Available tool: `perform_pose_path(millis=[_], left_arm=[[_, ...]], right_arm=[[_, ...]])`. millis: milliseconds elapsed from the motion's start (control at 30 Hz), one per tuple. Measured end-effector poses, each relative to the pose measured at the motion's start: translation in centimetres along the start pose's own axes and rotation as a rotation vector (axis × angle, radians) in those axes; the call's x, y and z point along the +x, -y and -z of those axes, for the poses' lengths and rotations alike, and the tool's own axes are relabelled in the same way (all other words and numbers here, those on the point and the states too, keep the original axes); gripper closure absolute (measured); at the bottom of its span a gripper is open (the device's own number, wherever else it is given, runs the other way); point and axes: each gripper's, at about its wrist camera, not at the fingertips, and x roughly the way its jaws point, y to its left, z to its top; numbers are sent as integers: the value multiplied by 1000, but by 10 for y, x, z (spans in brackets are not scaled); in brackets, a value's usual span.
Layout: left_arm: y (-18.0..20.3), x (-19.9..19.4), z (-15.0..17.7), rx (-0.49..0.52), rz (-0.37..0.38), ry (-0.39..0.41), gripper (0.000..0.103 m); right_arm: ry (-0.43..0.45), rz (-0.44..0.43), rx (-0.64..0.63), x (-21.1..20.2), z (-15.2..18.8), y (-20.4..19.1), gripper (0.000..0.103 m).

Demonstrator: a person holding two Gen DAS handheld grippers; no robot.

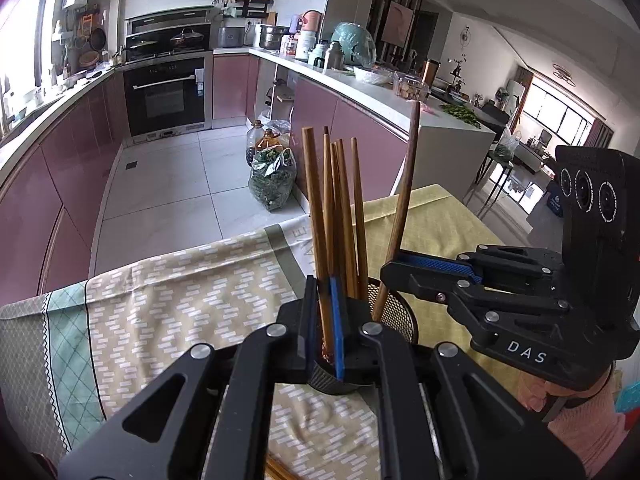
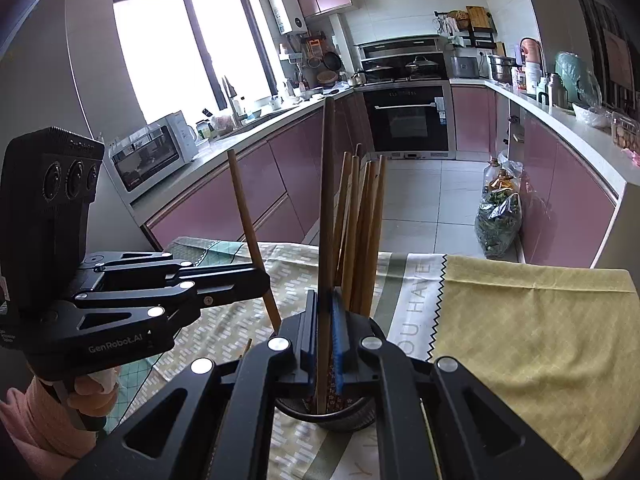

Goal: Organize utensils
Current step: 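Lower the chopstick into the mesh cup with the left tool while the right tool lowers its own, then open the left tool while the right tool opens, releasing both chopsticks in the cup, then grasp a chopstick on the cloth with the left tool while the right tool grasps another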

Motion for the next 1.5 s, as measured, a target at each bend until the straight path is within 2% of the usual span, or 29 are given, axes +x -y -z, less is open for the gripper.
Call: perform_pose_path(millis=[400,567,700,800,867,900,967,1033,1133,1233,1333,1500], left_arm=[[-7,15,1,-15,-1,-3,95],[-14,12,10,-45,1,10,88],[-21,-1,24,-58,-22,42,74],[-24,-16,36,-55,-43,80,68],[-29,-30,44,-66,-57,107,55],[-31,-37,49,-70,-63,122,47],[-35,-50,60,-72,-85,154,39],[-38,-60,70,-74,-120,171,27],[-45,-70,88,-85,-162,177,22],[-54,-75,107,-112,-204,167,17],[-61,-75,126,-128,-248,137,16],[-72,-69,151,-150,-298,81,16]], right_arm=[[0,11,49,9,-1,8,95],[1,5,52,7,2,7,94],[8,-8,51,2,8,4,86],[18,-33,41,-6,12,-1,85],[30,-56,24,-13,17,-8,81],[35,-67,15,-17,19,-12,76],[41,-89,-16,-24,25,-23,71],[38,-120,-45,-28,34,-36,67],[1,-148,-78,-22,49,-55,61],[-70,-143,-118,-4,67,-72,59],[-152,-159,-119,19,85,-83,58],[-246,-128,-139,49,110,-99,58]])
